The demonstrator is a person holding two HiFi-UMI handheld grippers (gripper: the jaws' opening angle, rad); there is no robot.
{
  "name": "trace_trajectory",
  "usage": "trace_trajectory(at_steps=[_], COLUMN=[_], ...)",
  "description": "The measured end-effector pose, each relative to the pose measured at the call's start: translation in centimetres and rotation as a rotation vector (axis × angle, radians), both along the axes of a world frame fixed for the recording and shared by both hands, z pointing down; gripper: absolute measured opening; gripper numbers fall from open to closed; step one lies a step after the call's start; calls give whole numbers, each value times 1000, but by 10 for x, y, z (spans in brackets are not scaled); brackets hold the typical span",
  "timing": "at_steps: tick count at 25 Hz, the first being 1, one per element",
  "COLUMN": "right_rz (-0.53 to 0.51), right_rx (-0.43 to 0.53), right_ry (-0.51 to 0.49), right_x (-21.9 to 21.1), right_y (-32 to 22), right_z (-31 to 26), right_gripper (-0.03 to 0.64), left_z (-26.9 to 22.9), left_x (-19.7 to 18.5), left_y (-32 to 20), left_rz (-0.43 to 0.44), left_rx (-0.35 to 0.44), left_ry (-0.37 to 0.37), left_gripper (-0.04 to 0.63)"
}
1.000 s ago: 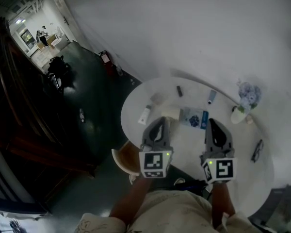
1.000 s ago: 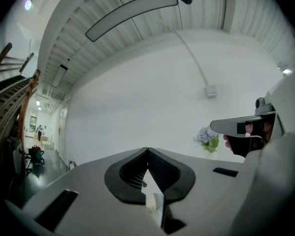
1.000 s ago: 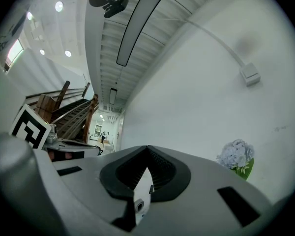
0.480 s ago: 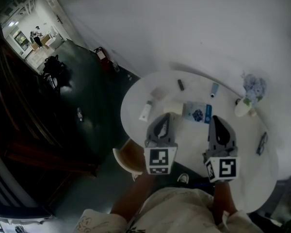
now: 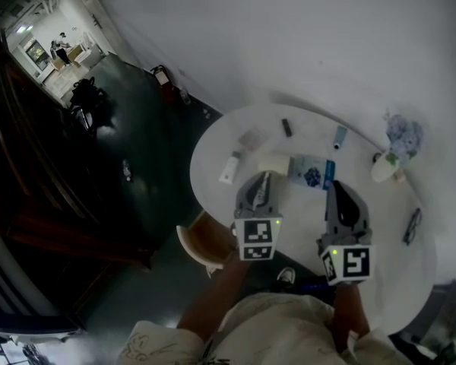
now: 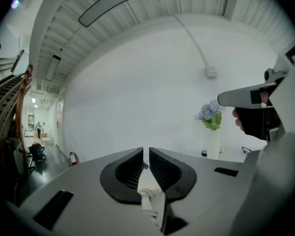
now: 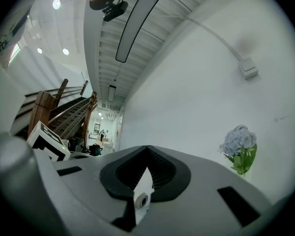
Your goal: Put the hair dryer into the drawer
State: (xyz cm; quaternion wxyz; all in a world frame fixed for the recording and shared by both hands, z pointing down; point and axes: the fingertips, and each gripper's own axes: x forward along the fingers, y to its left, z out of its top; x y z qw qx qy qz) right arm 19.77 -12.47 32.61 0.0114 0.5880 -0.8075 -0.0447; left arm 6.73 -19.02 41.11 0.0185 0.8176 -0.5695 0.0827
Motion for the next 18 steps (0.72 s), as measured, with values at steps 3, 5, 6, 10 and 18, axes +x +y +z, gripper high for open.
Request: trace_trajectory(at_steps=[3,5,6,10,18], right_rz=[-2,-8,-9,-15,9], right_rx=[-10,-7,-7,-9,-42], right_ry=[0,1,0,-4,3], right_x=[-1,-2,-2,-1,14], right_y=[-4,-6,-6,-8,-7], right_z=[4,5,6,9,26], right_gripper=[3,5,5,5,4], left_z=[25,46,59,111,160], left_x=[-1,0,1,4,10], left_y=[-16,-24,-27,-38,-50], left_rz=[-14,-10,-1,32,46], left_rx=[-74,-139,-183,-353,-542], left_ry=[-1,-25,-35,-85,-68], left_gripper=[87,139,165,276,308])
